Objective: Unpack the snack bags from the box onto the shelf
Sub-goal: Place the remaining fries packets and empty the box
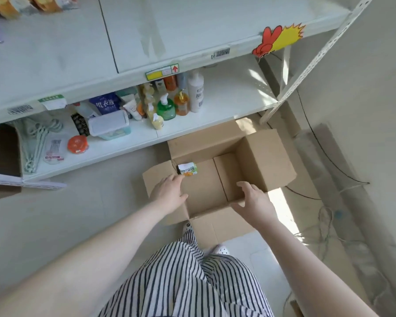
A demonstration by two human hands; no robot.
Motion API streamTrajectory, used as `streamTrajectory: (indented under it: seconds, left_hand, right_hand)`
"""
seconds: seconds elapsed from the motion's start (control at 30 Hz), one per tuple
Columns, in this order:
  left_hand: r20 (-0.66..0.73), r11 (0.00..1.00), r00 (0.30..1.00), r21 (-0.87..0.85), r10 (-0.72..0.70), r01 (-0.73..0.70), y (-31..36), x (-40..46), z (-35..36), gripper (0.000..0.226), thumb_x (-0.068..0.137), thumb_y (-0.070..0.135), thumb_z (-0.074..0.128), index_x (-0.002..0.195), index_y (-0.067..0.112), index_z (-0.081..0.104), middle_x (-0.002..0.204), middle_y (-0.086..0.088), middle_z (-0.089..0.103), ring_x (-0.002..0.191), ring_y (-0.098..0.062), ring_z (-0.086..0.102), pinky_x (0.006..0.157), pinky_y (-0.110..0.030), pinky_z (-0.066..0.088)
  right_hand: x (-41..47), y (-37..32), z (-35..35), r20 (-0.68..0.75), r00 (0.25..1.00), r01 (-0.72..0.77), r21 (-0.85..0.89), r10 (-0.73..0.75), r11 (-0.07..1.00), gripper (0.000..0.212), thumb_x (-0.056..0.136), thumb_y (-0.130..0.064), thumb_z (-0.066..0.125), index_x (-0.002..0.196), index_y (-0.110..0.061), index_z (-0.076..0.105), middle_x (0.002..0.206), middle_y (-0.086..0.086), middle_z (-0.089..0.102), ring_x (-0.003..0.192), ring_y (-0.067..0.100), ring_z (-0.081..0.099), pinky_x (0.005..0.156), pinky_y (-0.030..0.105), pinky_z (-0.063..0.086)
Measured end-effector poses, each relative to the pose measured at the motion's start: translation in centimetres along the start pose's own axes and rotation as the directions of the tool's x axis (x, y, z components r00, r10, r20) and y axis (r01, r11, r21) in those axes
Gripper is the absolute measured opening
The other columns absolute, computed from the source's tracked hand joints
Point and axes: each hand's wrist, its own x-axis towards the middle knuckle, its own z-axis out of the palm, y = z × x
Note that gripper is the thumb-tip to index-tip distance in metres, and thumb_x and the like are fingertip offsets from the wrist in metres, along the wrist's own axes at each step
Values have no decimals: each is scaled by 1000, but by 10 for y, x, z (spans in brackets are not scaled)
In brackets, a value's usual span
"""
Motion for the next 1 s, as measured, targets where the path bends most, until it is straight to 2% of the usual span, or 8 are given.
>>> streamTrajectory:
  seconds: [0.17, 0.33, 0.4, 0.53, 0.63, 0.7, 0.87, 1.0]
  left_hand:
    - [-56, 985, 993, -147, -104, 95, 0, 67, 46, 62, 88, 31, 62, 143, 20, 37, 133, -5, 46, 126, -25, 46, 101, -36, 41]
    - [-43, 893, 960, -380, -277, 240, -12, 152, 156, 66, 88, 20, 64, 146, 11, 33, 138, -12, 43, 126, -29, 45, 103, -31, 34]
    - [-5, 773, 917, -540, -400, 334, -20, 185, 210, 66, 90, 19, 63, 147, 11, 30, 143, -10, 41, 129, -27, 43, 102, -28, 32]
    - [132, 408, 791, -800, -597, 441, -40, 256, 303, 73, 92, 28, 62, 151, 14, 22, 151, -8, 34, 136, -22, 37, 106, -26, 29]
    - [184, 172, 719, -904, -671, 392, -63, 313, 358, 82, 89, 38, 64, 153, 20, 17, 156, -4, 30, 140, -17, 34, 116, -36, 28]
    - [204, 81, 689, -930, -696, 357, -76, 347, 388, 83, 90, 39, 63, 153, 21, 13, 158, -1, 25, 142, -16, 30, 117, -39, 25]
    - [131, 52, 669, -968, -731, 246, -100, 405, 432, 76, 93, 29, 62, 152, 20, 15, 156, -4, 27, 142, -19, 31, 114, -30, 27]
    - [66, -2, 685, -996, -725, 94, -113, 430, 441, 82, 86, 30, 68, 151, 24, 18, 154, -4, 31, 139, -18, 36, 116, -40, 30]
  right_hand:
    - [112, 14, 17, 149, 986, 77, -24, -73, 997, 61, 88, -34, 64, 142, -19, 38, 132, 1, 50, 126, 21, 46, 85, 36, 49]
    - [246, 37, 90, 196, 968, 167, -54, -154, 984, 66, 90, -41, 64, 145, -19, 36, 142, 3, 49, 139, 21, 37, 97, 36, 45]
    - [296, 49, 128, 201, 965, 179, -28, -169, 984, 63, 90, -43, 63, 143, -19, 39, 138, 3, 52, 135, 22, 42, 95, 36, 44]
    - [376, 61, 207, 198, 964, 159, 96, -176, 983, 61, 90, -46, 64, 139, -17, 45, 130, 9, 57, 124, 26, 51, 95, 32, 42]
    - [424, 62, 264, 195, 958, 179, 158, -209, 971, 62, 89, -47, 65, 140, -17, 47, 134, 8, 56, 125, 24, 51, 94, 29, 40]
    - [452, 61, 296, 203, 951, 198, 177, -233, 964, 63, 89, -47, 65, 142, -18, 46, 138, 6, 54, 127, 22, 50, 86, 25, 39]
    - [501, 55, 351, 200, 939, 226, 259, -282, 939, 57, 88, -42, 68, 140, -26, 49, 131, 0, 56, 119, 17, 53, 79, 20, 35]
    - [520, 51, 380, 192, 934, 209, 388, -300, 898, 45, 84, -31, 75, 127, -24, 61, 115, -7, 61, 99, 8, 55, 75, 22, 44]
